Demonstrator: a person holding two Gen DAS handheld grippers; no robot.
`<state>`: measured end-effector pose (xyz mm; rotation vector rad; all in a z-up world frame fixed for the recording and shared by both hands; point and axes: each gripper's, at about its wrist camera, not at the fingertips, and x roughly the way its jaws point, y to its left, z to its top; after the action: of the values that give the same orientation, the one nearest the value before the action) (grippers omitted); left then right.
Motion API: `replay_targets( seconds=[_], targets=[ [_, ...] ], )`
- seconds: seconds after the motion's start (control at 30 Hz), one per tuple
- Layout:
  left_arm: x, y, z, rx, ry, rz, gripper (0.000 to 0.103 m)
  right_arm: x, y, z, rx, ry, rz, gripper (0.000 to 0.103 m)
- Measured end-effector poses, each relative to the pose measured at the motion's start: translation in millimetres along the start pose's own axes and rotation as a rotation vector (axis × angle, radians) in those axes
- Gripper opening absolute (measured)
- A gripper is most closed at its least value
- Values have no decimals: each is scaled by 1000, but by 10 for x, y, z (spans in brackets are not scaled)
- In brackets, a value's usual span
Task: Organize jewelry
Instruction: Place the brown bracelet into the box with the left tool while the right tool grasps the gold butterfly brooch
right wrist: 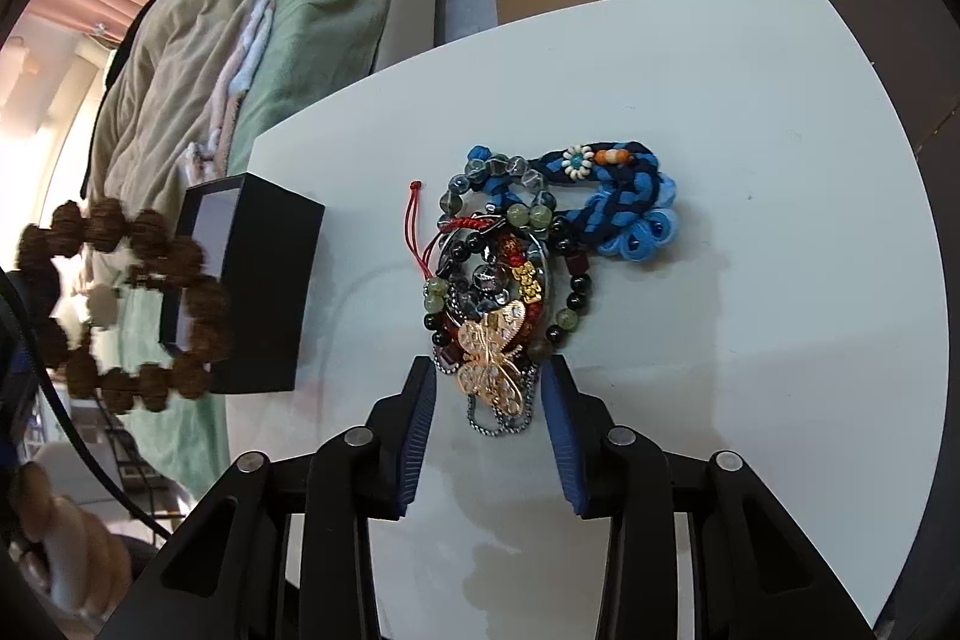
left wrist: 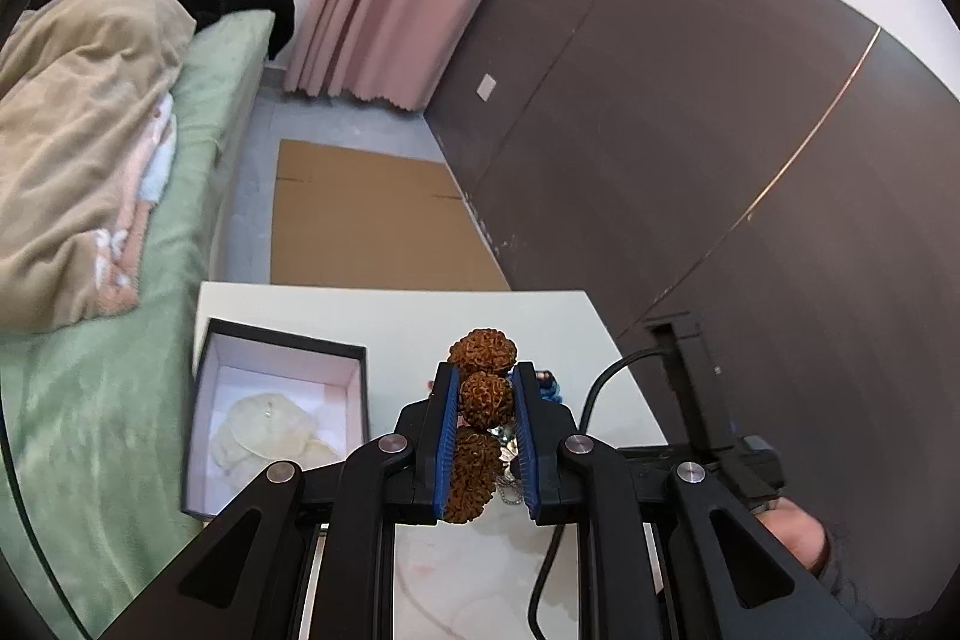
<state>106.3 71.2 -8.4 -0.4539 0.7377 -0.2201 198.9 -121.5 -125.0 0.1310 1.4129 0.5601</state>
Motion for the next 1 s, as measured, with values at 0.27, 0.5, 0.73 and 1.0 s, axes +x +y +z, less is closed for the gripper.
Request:
replay_targets(
  seconds=[0.27, 0.5, 0.73, 1.0],
  targets=[
    [-113, 171, 7, -36, -14, 11, 19, 7, 50, 3, 17, -21, -31, 14],
    [-124, 294, 12, -52, -25, 31, 19, -230, 233, -3, -7, -90, 23, 14],
    [7, 465, 45, -72, -9, 96, 22, -307, 476, 66, -44, -135, 98, 14],
    [-56, 702, 73, -138, -27, 155, 80, -354, 797, 113, -105, -166, 201, 14]
  ],
)
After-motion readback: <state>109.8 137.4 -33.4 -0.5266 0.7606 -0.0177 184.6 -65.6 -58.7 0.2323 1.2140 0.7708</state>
